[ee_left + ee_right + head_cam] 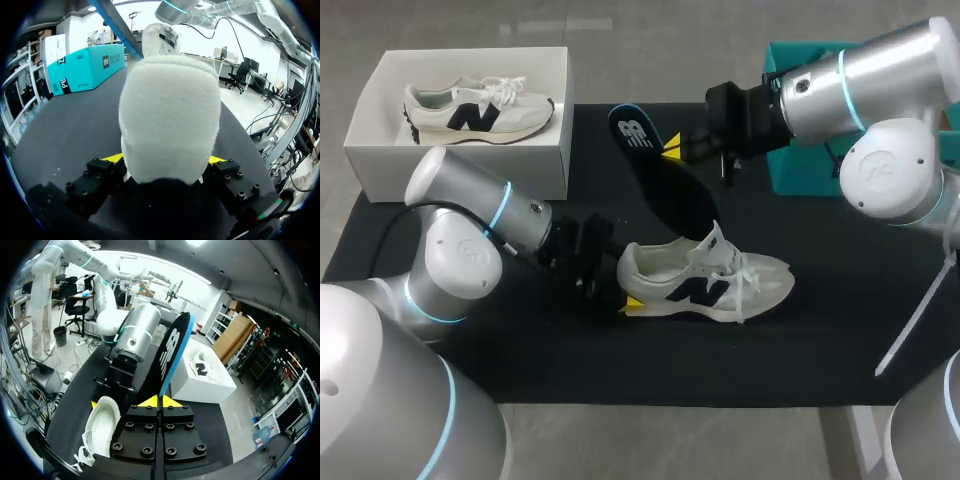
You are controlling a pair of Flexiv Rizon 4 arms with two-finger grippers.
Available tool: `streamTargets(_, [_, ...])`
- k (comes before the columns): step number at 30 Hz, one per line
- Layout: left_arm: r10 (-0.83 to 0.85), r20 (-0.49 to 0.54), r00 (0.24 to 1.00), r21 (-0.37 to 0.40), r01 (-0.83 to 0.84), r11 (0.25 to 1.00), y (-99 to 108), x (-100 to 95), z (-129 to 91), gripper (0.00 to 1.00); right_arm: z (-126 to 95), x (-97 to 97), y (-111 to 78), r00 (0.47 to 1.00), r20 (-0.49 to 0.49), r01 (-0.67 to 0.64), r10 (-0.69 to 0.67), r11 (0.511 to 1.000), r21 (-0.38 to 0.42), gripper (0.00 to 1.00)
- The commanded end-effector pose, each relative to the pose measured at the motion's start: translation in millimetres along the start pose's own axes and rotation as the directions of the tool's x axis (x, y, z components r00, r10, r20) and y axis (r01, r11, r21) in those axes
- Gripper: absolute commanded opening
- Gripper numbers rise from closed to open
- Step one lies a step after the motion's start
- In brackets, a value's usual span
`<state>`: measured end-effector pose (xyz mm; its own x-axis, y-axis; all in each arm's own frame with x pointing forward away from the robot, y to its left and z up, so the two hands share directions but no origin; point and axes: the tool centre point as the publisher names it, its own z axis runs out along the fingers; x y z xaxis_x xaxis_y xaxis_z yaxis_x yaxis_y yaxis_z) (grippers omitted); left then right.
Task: Take the shoe out of the shoebox, open the shoe tongue, remove and reinsert the insole, then place the shoe into the shoebox
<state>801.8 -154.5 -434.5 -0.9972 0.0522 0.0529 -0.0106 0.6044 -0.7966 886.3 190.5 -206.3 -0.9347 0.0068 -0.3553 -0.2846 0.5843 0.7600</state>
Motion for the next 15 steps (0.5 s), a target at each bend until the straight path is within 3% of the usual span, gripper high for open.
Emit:
streamTargets(1, [0.0,0.0,1.0,0.0,0.0,1.0,1.7,-0.5,2.7,0.0,-6.8,-8.2,5.0,0.999,-0.047,-0.005,0.004,1.0,-0.016,0.0])
streamTargets(15, [0.0,0.0,1.0,0.0,0.0,1.0,1.7,-0.5,2.7,0.0,-8.4,-9.5,6.7,0.999,-0.048,-0.009,0.007,1.0,-0.03,0.0])
